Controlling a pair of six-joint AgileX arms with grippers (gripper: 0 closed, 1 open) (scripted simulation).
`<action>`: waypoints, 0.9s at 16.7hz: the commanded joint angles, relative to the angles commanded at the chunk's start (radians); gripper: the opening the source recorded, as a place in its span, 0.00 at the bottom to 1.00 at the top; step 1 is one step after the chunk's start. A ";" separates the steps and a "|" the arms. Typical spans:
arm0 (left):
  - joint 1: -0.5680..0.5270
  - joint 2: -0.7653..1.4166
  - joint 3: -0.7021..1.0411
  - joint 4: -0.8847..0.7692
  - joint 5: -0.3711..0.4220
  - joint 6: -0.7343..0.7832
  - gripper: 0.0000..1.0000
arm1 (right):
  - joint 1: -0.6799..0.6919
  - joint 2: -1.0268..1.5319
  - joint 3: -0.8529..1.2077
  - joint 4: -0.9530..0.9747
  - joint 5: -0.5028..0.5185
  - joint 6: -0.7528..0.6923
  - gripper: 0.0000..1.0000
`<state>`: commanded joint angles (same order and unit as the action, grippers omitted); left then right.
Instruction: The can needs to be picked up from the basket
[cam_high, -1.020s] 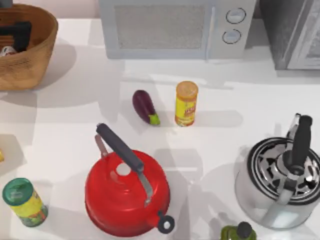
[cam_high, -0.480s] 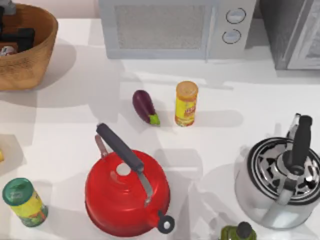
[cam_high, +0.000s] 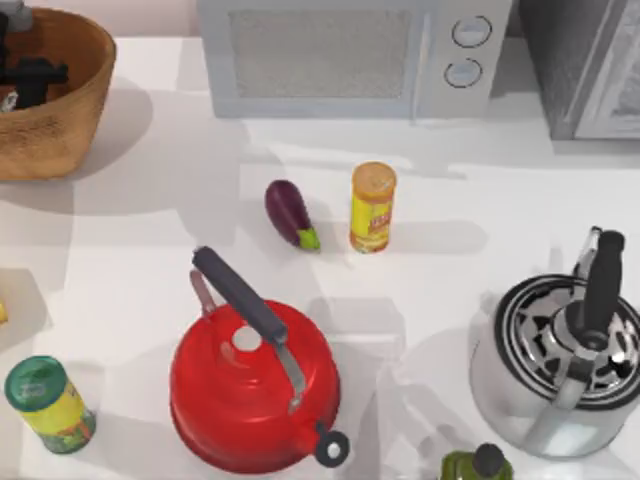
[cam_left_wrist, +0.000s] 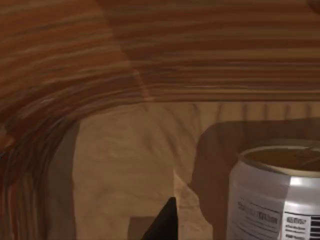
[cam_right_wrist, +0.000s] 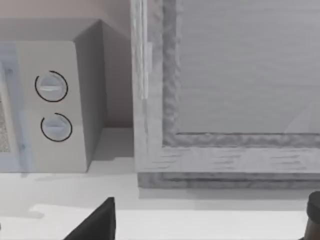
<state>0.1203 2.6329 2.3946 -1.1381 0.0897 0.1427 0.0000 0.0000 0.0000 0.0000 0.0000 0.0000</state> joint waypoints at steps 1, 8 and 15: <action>0.000 0.000 0.000 0.000 0.000 0.000 0.32 | 0.000 0.000 0.000 0.000 0.000 0.000 1.00; 0.000 0.000 0.000 0.000 0.000 0.000 0.00 | 0.000 0.000 0.000 0.000 0.000 0.000 1.00; 0.003 -0.037 0.001 -0.003 -0.007 -0.001 0.00 | 0.000 0.000 0.000 0.000 0.000 0.000 1.00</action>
<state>0.1230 2.5958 2.3958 -1.1409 0.0830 0.1417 0.0000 0.0000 0.0000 0.0000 0.0000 0.0000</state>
